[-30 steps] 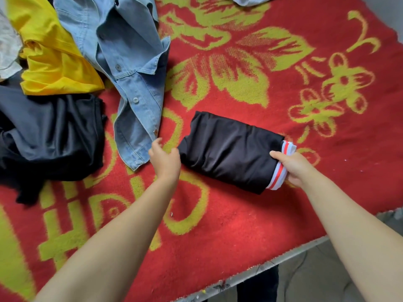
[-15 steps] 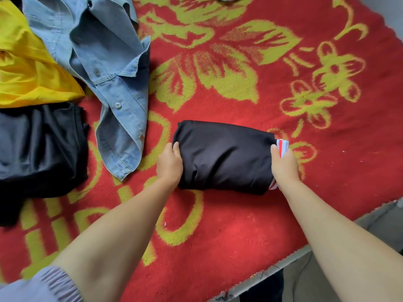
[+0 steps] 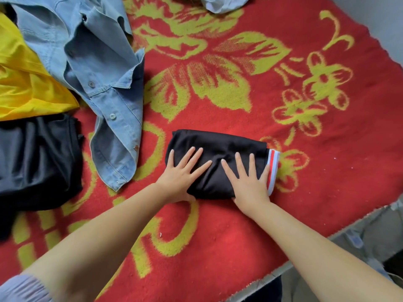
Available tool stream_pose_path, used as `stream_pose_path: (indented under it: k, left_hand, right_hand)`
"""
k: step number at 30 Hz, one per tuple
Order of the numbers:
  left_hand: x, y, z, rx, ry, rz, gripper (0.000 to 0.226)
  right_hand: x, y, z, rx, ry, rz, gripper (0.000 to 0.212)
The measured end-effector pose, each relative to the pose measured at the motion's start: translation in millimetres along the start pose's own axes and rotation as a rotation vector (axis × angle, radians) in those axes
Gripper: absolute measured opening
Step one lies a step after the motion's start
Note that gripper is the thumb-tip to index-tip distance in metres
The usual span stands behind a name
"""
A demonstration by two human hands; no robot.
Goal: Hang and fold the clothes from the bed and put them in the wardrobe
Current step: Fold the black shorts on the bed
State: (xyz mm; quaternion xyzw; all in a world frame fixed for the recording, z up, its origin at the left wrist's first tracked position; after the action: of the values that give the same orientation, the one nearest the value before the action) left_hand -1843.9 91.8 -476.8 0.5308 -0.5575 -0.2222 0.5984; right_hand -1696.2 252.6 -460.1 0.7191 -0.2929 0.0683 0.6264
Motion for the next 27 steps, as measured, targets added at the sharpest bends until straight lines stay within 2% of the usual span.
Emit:
stream_pose_path:
  k: [3, 7, 13, 18, 21, 24, 27]
  left_hand:
    - [-2.1, -3.4, -15.1, -0.025, 0.054, 0.031, 0.126]
    - [1.4, 0.3, -30.5, -0.013, 0.161, 0.022, 0.099]
    - [11.0, 72.9, -26.2, 0.083, 0.213, -0.067, 0.086]
    - [67.8, 174.9, -21.0, 0.083, 0.328, -0.191, 0.085]
    - [122.1, 222.1, -14.6, 0.078, 0.457, -0.284, 0.081]
    - [183.6, 252.9, -15.2, 0.096, 0.608, -0.32, 0.08]
    - [245.0, 262.3, -31.0, 0.14, 0.777, -0.36, 0.08]
  right_hand:
    - [-4.5, 2.0, -1.0, 0.02, -0.003, 0.0, 0.102]
    - [-3.6, 13.0, -4.6, 0.041, 0.032, 0.052, 0.091]
    - [0.6, 79.7, -22.2, 0.012, 0.026, 0.089, 0.089]
    - [25.7, 191.0, -30.2, 0.063, 0.093, -0.096, 0.099]
    - [41.9, 258.4, -17.2, 0.116, 0.161, -0.234, 0.09]
    - [58.5, 313.8, 8.1, 0.16, 0.299, -0.316, 0.081]
    - [81.2, 349.4, 38.1, 0.231, 0.467, -0.391, 0.084]
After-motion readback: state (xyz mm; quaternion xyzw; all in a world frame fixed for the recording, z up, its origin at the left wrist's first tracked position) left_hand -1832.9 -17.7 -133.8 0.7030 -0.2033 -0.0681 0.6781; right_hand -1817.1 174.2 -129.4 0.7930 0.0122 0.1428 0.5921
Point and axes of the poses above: each hand's wrist, its own x-axis away from the middle knuckle, its own y-axis out of the back of the hand, z = x × y, the point moved 1 cm from there along -x, towards the middle knuckle, and after that the axes turned 10 degrees about x, right-handed, at the moved point
